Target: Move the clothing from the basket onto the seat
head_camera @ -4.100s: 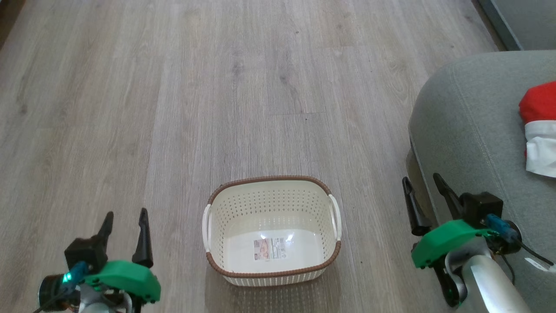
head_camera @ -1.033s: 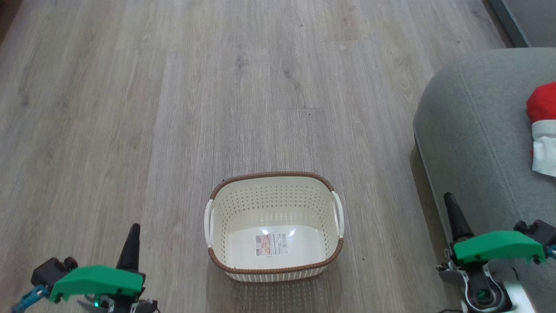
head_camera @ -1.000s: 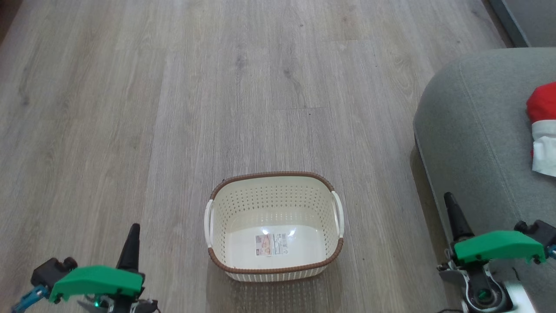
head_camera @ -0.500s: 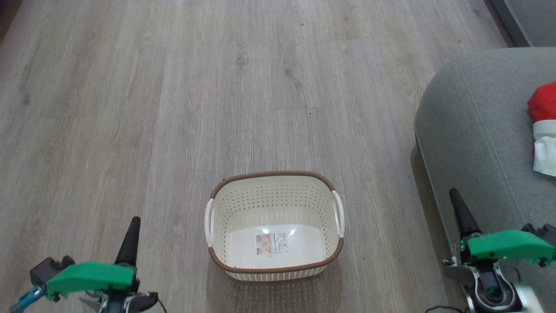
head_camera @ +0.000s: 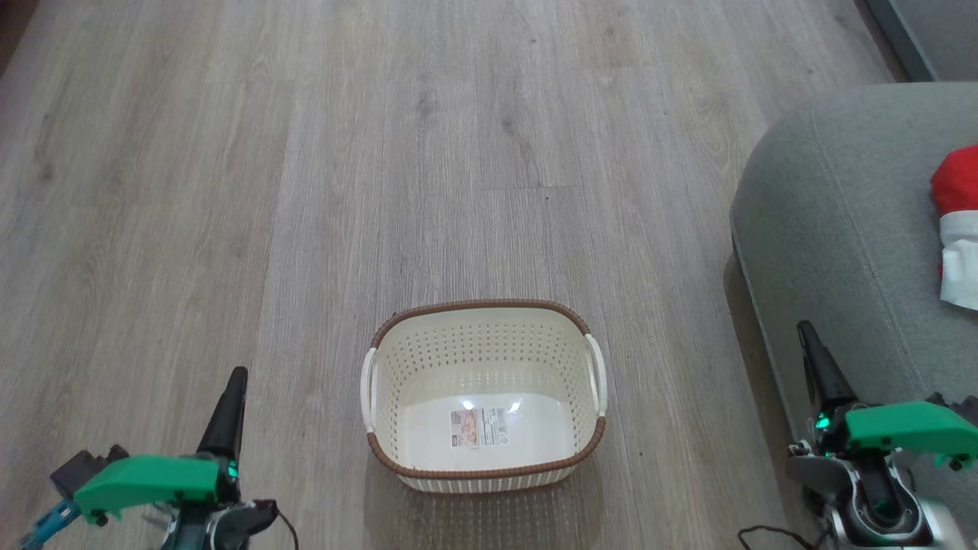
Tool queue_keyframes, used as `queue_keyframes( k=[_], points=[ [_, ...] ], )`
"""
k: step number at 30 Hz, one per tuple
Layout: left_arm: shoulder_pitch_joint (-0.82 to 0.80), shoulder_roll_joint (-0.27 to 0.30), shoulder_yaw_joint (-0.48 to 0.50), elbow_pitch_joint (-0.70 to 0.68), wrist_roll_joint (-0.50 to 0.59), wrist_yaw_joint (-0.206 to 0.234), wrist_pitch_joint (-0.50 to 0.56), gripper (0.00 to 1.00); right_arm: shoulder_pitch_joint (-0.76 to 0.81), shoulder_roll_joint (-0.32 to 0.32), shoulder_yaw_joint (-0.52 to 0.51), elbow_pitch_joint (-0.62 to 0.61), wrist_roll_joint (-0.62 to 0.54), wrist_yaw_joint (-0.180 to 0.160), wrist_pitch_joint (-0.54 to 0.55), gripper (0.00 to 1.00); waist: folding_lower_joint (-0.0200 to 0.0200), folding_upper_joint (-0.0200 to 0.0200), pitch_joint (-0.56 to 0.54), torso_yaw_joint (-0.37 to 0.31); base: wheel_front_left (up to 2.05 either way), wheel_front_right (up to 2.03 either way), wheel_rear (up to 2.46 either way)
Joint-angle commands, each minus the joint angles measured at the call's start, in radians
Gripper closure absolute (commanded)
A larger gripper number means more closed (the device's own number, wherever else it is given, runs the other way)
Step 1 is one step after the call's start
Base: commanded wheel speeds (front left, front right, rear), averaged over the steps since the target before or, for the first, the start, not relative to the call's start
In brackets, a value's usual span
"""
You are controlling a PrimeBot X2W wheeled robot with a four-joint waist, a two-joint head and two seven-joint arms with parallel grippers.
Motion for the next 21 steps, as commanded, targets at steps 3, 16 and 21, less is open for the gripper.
queue_keyframes(
  k=[3,16,21],
  points=[
    [-0.06,0.012,0.036,-0.044,-0.053,-0.006,0.015,1.0,-0.02,0.001,0.009,-0.052,0.049,0.0,0.015,1.0,0.0,0.0,0.001,0.0,0.0,0.0,0.0],
    [-0.068,0.012,0.04,-0.057,-0.168,-0.011,0.043,1.0,-0.016,0.005,-0.006,-0.077,0.158,0.0,0.043,1.0,0.0,0.0,0.002,0.002,0.0,0.0,0.0],
    [-0.068,0.012,0.04,-0.057,-0.168,-0.011,0.043,1.0,-0.016,0.005,-0.006,-0.077,0.158,0.0,0.043,1.0,0.0,0.0,0.002,0.002,0.0,0.0,0.0]
  ],
)
